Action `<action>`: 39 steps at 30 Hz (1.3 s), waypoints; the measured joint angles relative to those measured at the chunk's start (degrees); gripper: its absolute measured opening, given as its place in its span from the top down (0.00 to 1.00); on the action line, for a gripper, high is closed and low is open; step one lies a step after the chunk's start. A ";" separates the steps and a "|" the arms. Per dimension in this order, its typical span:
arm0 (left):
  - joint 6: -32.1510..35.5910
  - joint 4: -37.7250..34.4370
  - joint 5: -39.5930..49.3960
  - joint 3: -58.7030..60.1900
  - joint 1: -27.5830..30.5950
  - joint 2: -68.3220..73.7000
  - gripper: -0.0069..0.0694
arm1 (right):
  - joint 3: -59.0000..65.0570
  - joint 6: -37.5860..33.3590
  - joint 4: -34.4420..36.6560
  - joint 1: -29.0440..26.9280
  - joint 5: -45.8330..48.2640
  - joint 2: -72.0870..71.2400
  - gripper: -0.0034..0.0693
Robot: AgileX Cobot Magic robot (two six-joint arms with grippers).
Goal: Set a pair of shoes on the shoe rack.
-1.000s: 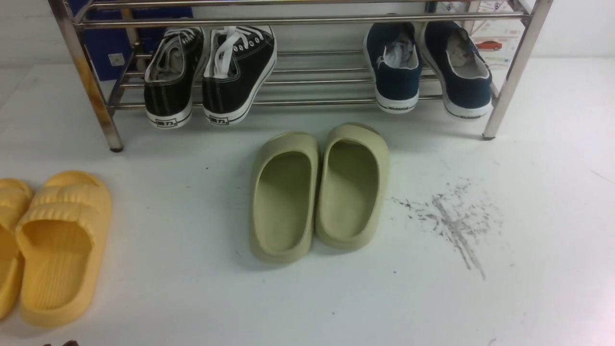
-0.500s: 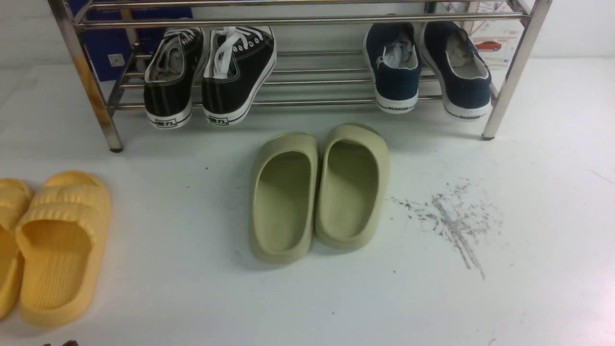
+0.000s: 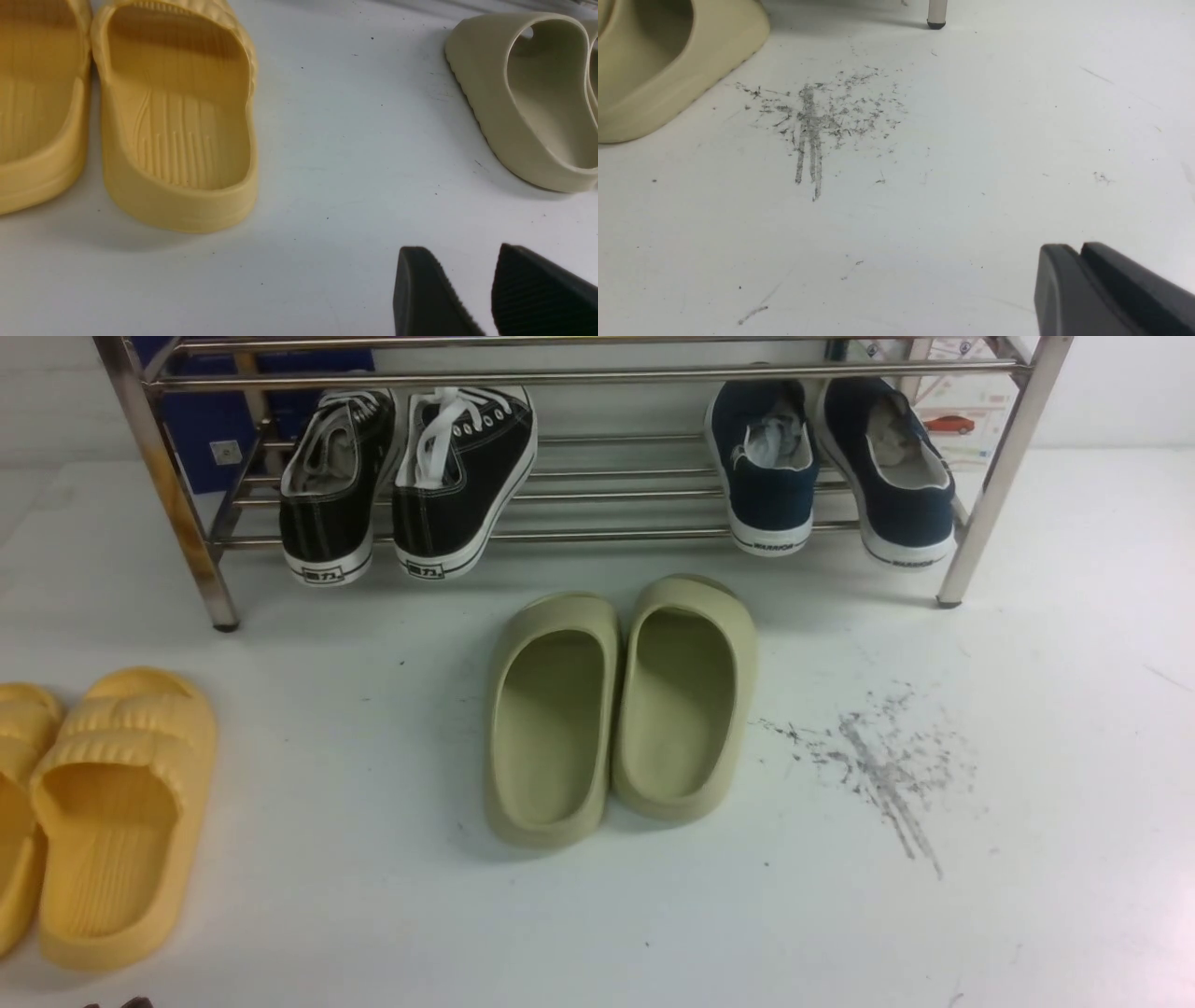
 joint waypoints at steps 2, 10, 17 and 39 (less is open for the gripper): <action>0.00 0.00 0.00 0.00 0.00 0.00 0.60 | 0.00 0.00 0.00 0.00 0.00 0.00 0.83; 0.00 0.00 0.00 0.00 0.00 0.00 0.60 | 0.00 0.00 0.00 0.00 0.02 0.00 0.81; 0.00 0.00 -0.05 0.00 0.00 0.00 0.60 | 0.00 0.00 0.00 0.00 0.06 0.00 0.80; 0.00 0.00 -0.16 0.00 0.00 0.00 0.60 | 0.00 0.00 0.00 0.00 0.06 0.00 0.76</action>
